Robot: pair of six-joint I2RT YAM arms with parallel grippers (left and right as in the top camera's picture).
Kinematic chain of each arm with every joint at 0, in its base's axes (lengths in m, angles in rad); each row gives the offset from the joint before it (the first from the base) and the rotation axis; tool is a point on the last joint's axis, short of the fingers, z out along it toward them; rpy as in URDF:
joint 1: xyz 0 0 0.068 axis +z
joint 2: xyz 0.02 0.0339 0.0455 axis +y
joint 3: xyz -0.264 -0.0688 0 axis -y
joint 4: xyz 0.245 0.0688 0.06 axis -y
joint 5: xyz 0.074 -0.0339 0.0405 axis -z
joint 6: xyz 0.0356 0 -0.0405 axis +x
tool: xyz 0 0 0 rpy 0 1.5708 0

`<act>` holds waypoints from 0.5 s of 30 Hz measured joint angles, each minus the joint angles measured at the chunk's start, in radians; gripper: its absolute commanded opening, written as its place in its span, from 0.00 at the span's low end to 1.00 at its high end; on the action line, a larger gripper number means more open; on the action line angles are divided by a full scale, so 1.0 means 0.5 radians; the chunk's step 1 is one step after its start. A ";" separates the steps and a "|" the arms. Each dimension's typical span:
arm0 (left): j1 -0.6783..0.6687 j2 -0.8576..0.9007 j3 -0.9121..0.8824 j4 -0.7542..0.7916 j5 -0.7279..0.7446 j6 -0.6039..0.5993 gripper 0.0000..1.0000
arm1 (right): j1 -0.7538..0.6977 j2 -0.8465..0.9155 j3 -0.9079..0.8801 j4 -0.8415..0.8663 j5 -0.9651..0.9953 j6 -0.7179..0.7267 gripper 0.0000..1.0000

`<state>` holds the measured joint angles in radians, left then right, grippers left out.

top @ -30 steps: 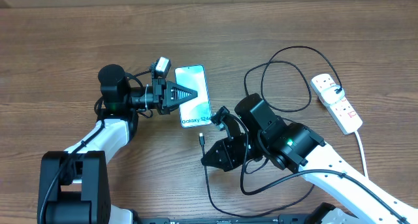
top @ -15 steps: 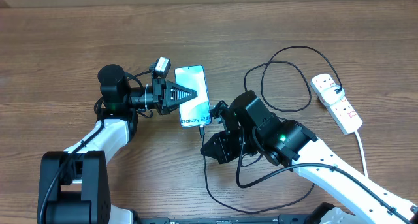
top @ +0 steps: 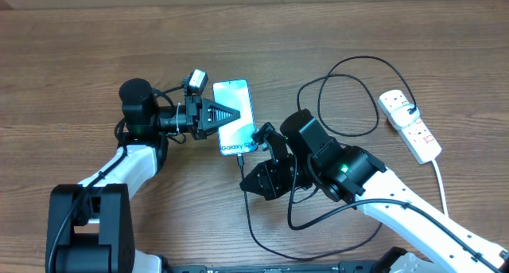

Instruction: Plug charger to phone and switch on socket

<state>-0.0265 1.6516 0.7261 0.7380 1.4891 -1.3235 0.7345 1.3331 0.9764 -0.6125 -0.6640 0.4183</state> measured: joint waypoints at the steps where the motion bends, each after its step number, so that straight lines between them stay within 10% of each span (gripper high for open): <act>1: 0.000 0.000 0.000 0.000 0.000 0.001 0.04 | 0.000 0.000 0.000 0.000 -0.004 0.000 0.04; 15: 0.018 0.000 0.000 0.000 0.009 0.053 0.04 | 0.000 0.000 0.000 -0.067 -0.020 -0.001 0.04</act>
<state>-0.0174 1.6516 0.7261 0.7380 1.4937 -1.2972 0.7345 1.3331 0.9764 -0.6460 -0.6739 0.4179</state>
